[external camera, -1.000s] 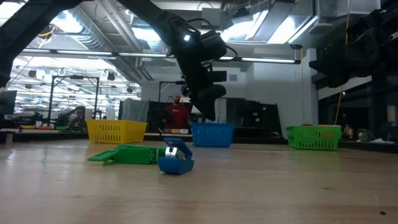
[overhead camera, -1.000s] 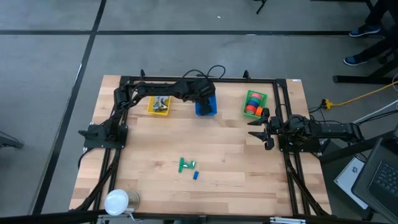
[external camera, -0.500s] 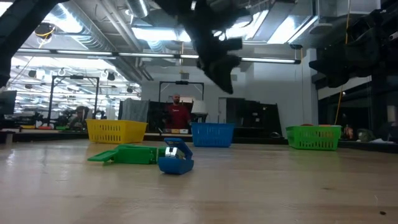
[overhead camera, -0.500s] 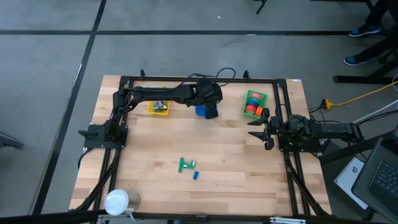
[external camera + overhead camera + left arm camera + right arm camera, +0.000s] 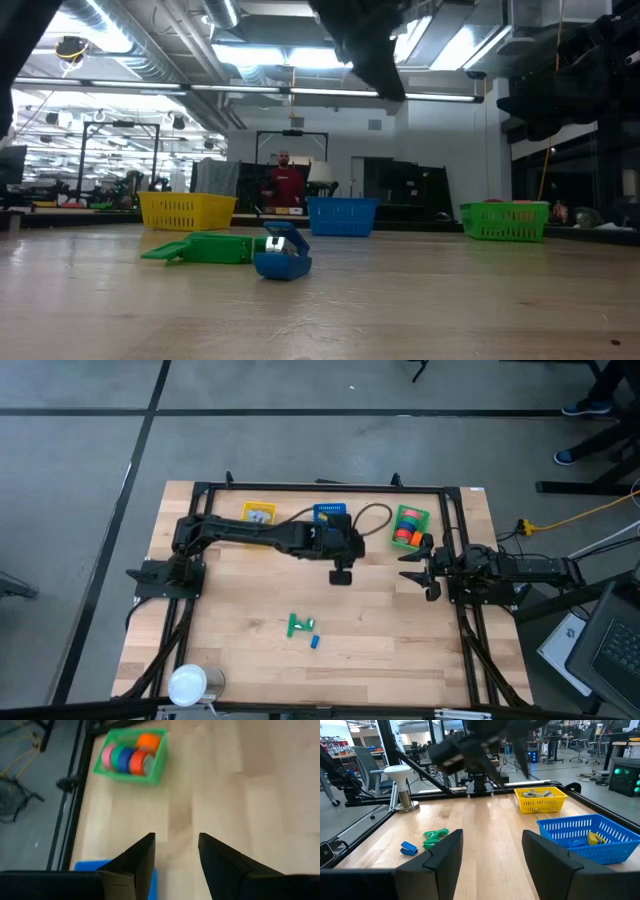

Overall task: Pick and place Stapler, Stapler remover, tape
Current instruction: Put the blue stapler into the blue basket

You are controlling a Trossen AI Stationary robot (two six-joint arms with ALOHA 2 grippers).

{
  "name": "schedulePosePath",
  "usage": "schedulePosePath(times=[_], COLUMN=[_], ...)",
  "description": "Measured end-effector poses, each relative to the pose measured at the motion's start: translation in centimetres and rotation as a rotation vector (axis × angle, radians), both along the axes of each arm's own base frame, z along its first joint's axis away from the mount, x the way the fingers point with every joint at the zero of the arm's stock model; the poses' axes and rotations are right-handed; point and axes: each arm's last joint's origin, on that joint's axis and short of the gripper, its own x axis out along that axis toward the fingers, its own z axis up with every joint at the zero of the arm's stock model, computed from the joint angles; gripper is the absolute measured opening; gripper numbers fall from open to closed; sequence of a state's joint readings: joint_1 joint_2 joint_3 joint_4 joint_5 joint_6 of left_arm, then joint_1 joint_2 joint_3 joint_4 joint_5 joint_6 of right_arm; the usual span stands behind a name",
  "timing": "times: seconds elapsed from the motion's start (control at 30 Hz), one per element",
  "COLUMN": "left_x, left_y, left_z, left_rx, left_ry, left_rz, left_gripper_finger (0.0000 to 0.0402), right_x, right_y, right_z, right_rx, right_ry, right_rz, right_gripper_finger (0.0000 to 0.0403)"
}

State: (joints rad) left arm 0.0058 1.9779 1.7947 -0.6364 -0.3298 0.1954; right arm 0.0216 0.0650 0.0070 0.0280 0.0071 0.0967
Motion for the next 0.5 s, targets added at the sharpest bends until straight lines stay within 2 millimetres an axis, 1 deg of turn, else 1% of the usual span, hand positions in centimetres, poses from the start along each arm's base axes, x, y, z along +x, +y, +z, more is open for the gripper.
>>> schedulePosePath(times=[0.2,0.33,0.5], left_x=[-0.4,-1.0,-2.1], left_y=[-3.4,-5.6,-8.0], left_z=[0.9,1.7,2.6], left_rx=[0.011,0.004,-0.034], left_ry=[-0.029,-0.052,-0.054], left_rz=[-0.067,-0.102,-0.121], left_gripper_finger=[0.0144,0.0143,0.0143], right_x=[0.0,0.0,0.0], right_y=[0.0,0.0,0.0], right_z=[0.0,0.0,0.0], right_rx=[0.0,0.0,0.0], right_ry=[0.0,0.0,0.0], right_rz=[0.0,0.0,0.0], right_gripper_finger=[0.021,0.021,0.021])
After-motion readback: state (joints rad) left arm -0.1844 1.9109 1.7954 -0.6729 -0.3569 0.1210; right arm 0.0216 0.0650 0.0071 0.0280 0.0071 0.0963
